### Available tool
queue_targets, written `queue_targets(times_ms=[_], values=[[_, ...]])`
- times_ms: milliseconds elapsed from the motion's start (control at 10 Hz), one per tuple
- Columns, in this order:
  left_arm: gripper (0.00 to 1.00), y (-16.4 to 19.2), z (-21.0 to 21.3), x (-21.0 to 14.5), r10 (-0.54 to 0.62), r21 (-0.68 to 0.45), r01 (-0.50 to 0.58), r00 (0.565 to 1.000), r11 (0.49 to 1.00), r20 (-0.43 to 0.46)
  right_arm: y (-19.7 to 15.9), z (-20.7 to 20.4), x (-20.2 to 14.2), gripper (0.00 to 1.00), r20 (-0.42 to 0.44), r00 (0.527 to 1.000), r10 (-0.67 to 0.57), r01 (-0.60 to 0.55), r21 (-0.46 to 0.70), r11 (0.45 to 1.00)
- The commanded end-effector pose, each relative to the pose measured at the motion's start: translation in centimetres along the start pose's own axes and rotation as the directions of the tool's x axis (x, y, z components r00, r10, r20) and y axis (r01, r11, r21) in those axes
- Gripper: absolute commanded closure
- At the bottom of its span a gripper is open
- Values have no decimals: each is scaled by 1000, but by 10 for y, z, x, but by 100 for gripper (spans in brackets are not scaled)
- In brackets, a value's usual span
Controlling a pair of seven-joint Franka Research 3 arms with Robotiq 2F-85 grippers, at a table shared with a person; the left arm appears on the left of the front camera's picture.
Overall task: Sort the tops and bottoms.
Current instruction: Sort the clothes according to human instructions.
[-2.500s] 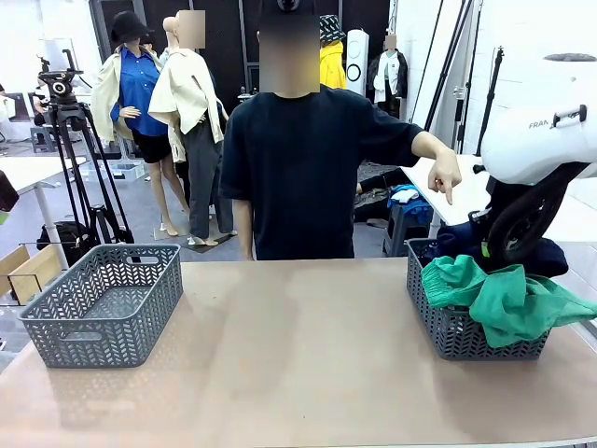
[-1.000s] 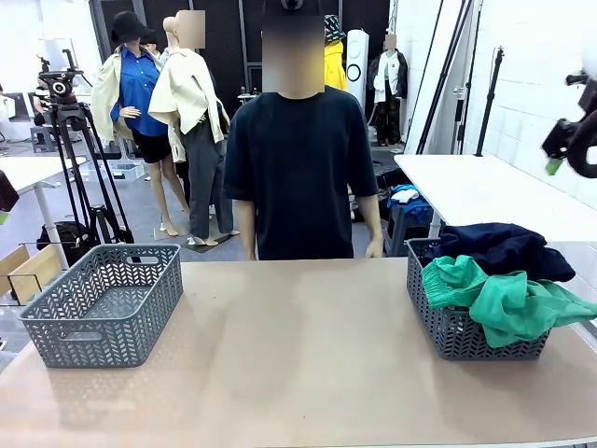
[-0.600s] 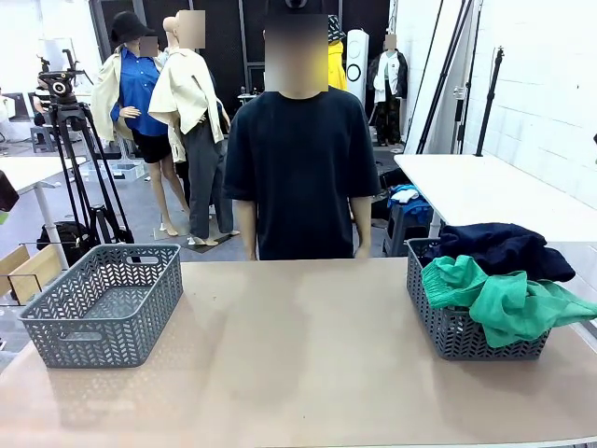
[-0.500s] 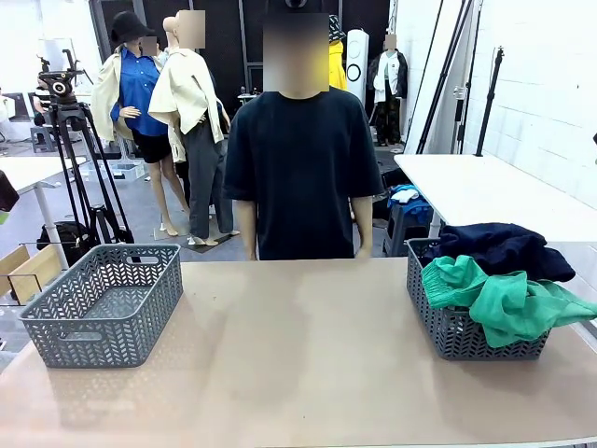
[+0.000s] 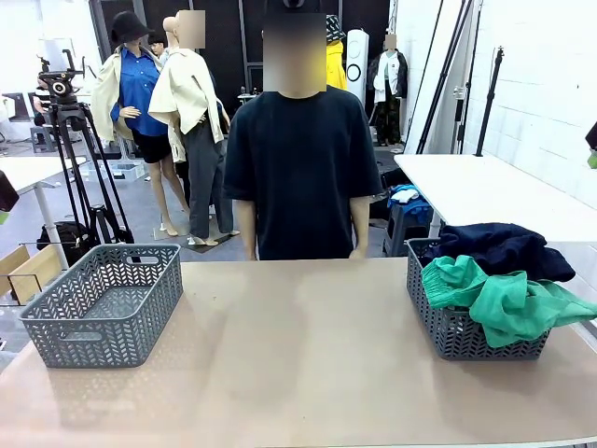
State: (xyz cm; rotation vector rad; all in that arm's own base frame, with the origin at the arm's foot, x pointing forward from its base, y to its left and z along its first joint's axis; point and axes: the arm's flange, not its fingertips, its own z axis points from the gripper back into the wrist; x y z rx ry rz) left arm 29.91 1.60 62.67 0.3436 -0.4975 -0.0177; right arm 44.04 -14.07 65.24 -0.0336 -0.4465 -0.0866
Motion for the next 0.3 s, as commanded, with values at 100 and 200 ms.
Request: queue_targets(times_ms=[100, 200], values=[[0, 3, -1, 0, -5, 1, 5, 1000, 1000, 6, 0, 0, -1, 0, -5, 1000, 3, -3, -2, 1000], [0, 3, -1, 0, -5, 1, 5, 1000, 1000, 6, 0, 0, -1, 0, -5, 1000, 3, -3, -2, 1000]])
